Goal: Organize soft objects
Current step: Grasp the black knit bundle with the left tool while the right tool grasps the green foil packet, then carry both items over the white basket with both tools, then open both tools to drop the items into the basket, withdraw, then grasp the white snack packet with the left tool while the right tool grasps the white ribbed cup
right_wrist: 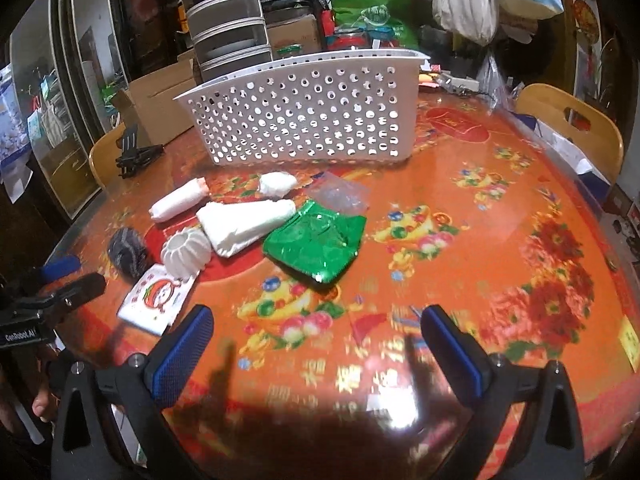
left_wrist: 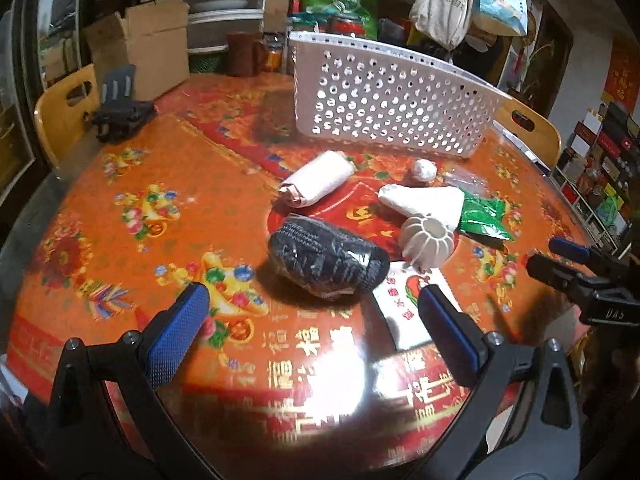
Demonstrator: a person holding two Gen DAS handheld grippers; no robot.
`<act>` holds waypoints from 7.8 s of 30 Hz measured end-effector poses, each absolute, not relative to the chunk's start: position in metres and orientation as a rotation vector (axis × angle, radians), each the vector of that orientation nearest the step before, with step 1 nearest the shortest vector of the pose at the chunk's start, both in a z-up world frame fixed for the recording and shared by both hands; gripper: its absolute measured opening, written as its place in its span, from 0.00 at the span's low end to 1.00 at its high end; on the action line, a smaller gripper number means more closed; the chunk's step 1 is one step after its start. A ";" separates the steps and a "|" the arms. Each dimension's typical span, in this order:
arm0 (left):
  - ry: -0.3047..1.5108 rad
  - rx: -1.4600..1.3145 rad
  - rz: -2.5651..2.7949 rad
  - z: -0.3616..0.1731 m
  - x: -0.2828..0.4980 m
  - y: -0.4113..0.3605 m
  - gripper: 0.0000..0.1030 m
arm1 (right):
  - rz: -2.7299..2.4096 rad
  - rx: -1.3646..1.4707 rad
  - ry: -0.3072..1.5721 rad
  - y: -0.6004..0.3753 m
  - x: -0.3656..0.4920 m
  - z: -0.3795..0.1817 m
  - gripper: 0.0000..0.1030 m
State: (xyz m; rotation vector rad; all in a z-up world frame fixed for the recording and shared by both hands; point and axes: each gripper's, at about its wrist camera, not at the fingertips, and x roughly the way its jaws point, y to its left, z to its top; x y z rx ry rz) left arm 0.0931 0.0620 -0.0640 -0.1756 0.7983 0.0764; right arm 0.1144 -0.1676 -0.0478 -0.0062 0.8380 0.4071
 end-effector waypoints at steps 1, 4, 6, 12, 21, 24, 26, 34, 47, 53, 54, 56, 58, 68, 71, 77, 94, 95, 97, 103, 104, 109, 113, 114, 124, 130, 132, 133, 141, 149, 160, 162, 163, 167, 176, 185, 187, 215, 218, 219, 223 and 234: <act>0.801 -0.173 0.077 -0.065 0.097 0.063 1.00 | 0.407 -0.008 0.839 -0.166 0.119 -0.048 0.99; 0.813 -0.173 0.058 -0.070 0.109 0.065 1.00 | 0.400 -0.026 0.845 -0.162 0.132 -0.049 0.99; 0.819 -0.169 0.047 -0.072 0.116 0.066 1.00 | 0.408 -0.037 0.852 -0.158 0.141 -0.050 0.99; 0.826 -0.161 0.028 -0.077 0.127 0.066 1.00 | 0.402 -0.092 0.884 -0.144 0.162 -0.056 0.94; 0.832 -0.153 0.013 -0.081 0.136 0.066 1.00 | 0.406 -0.145 0.920 -0.129 0.182 -0.064 0.90; 0.840 -0.150 0.010 -0.084 0.140 0.067 1.00 | 0.399 -0.160 0.924 -0.125 0.186 -0.066 0.88; 0.845 -0.147 0.009 -0.085 0.143 0.067 1.00 | 0.396 -0.173 0.924 -0.123 0.188 -0.067 0.88; 0.861 -0.137 0.011 -0.088 0.149 0.066 0.87 | 0.368 -0.199 0.920 -0.120 0.187 -0.068 0.84; 0.825 -0.113 0.006 -0.087 0.143 0.062 0.62 | 0.379 -0.191 0.888 -0.123 0.181 -0.065 0.62; 0.787 -0.103 -0.002 -0.083 0.135 0.061 0.61 | 0.391 -0.163 0.879 -0.127 0.179 -0.064 0.53; 0.781 -0.101 -0.001 -0.083 0.134 0.060 0.61 | 0.394 -0.154 0.879 -0.129 0.180 -0.064 0.53; 0.771 -0.098 -0.003 -0.082 0.132 0.060 0.61 | 0.400 -0.140 0.877 -0.131 0.180 -0.064 0.50; 0.759 -0.095 -0.001 -0.080 0.130 0.060 0.60 | 0.407 -0.126 0.875 -0.132 0.180 -0.063 0.48; 0.730 -0.107 0.001 -0.077 0.121 0.067 0.60 | 0.428 -0.086 0.848 -0.138 0.176 -0.060 0.39; 0.722 -0.106 0.004 -0.075 0.118 0.067 0.60 | 0.425 -0.080 0.827 -0.139 0.173 -0.057 0.38; 0.704 -0.107 0.001 -0.068 0.114 0.066 0.60 | 0.430 -0.066 0.812 -0.143 0.163 -0.053 0.38; 0.632 -0.059 -0.044 -0.017 0.123 0.053 0.60 | 0.416 -0.109 0.668 -0.155 0.148 0.008 0.38; 0.622 -0.054 -0.044 -0.010 0.126 0.053 0.60 | 0.415 -0.111 0.659 -0.155 0.149 0.014 0.38; 0.609 -0.052 -0.049 0.000 0.130 0.053 0.60 | 0.415 -0.112 0.642 -0.158 0.152 0.024 0.38; 0.583 -0.046 -0.074 0.039 0.156 0.050 0.60 | 0.411 -0.129 0.587 -0.161 0.165 0.061 0.38; 0.581 -0.046 -0.080 0.047 0.163 0.049 0.60 | 0.409 -0.130 0.579 -0.161 0.168 0.067 0.38; 0.571 -0.043 -0.078 0.077 0.196 0.048 0.60 | 0.410 -0.151 0.557 -0.156 0.188 0.093 0.38; 0.583 -0.066 -0.071 0.096 0.229 0.051 0.60 | 0.423 -0.161 0.570 -0.149 0.208 0.104 0.38; 0.589 -0.067 -0.066 0.099 0.238 0.051 0.60 | 0.428 -0.161 0.576 -0.147 0.213 0.105 0.38; 0.674 -0.088 -0.042 0.112 0.324 0.055 0.60 | 0.452 -0.158 0.659 -0.131 0.265 0.099 0.38; 0.762 -0.103 -0.027 0.098 0.372 0.055 0.60 | 0.426 -0.173 0.712 -0.123 0.301 0.093 0.38; 0.802 -0.113 -0.028 0.089 0.389 0.053 0.60 | 0.438 -0.174 0.747 -0.118 0.314 0.087 0.38; 0.814 -0.111 -0.024 0.085 0.394 0.051 0.60 | 0.440 -0.177 0.767 -0.115 0.321 0.083 0.38; 0.943 -0.075 0.006 0.047 0.445 0.039 0.60 | 0.420 -0.225 0.894 -0.099 0.358 0.055 0.38; 1.010 -0.088 0.003 0.021 0.462 0.037 0.60 | 0.397 -0.270 0.975 -0.094 0.380 0.031 0.38; 0.960 -0.125 -0.016 0.027 0.456 0.038 0.72 | 0.423 -0.261 0.958 -0.095 0.379 0.028 0.44; 0.942 -0.123 -0.007 0.031 0.453 0.038 0.80 | 0.422 -0.263 0.951 -0.096 0.377 0.029 0.52; 0.933 -0.126 -0.005 0.034 0.451 0.038 0.83 | 0.418 -0.265 0.942 -0.097 0.376 0.030 0.60; 0.889 -0.127 -0.004 0.050 0.439 0.039 0.85 | 0.416 -0.242 0.910 -0.105 0.370 0.040 0.74; 0.838 -0.081 0.006 0.077 0.405 0.037 0.89 | 0.412 -0.200 0.898 -0.119 0.358 0.057 0.91; 0.807 -0.090 -0.008 0.088 0.362 0.044 0.89 | 0.430 -0.179 0.861 -0.123 0.335 0.066 1.00; 0.799 -0.076 0.001 0.090 0.350 0.042 0.89 | 0.421 -0.186 0.850 -0.123 0.329 0.068 1.00; 0.712 -0.119 -0.040 -0.009 0.117 0.029 0.93 | 0.484 -0.066 0.737 -0.164 0.143 0.002 1.00; 0.740 -0.119 -0.058 -0.034 0.107 0.020 0.93 | 0.484 -0.048 0.748 -0.164 0.132 -0.013 1.00; 0.752 -0.123 -0.062 -0.042 0.106 0.018 0.93 | 0.486 -0.039 0.751 -0.165 0.129 -0.018 1.00; 0.778 -0.140 -0.086 -0.064 0.103 0.011 0.93 | 0.489 -0.001 0.754 -0.167 0.120 -0.029 0.98; 0.785 -0.150 -0.088 -0.086 0.103 0.006 0.93 | 0.469 0.020 0.770 -0.167 0.119 -0.040 0.91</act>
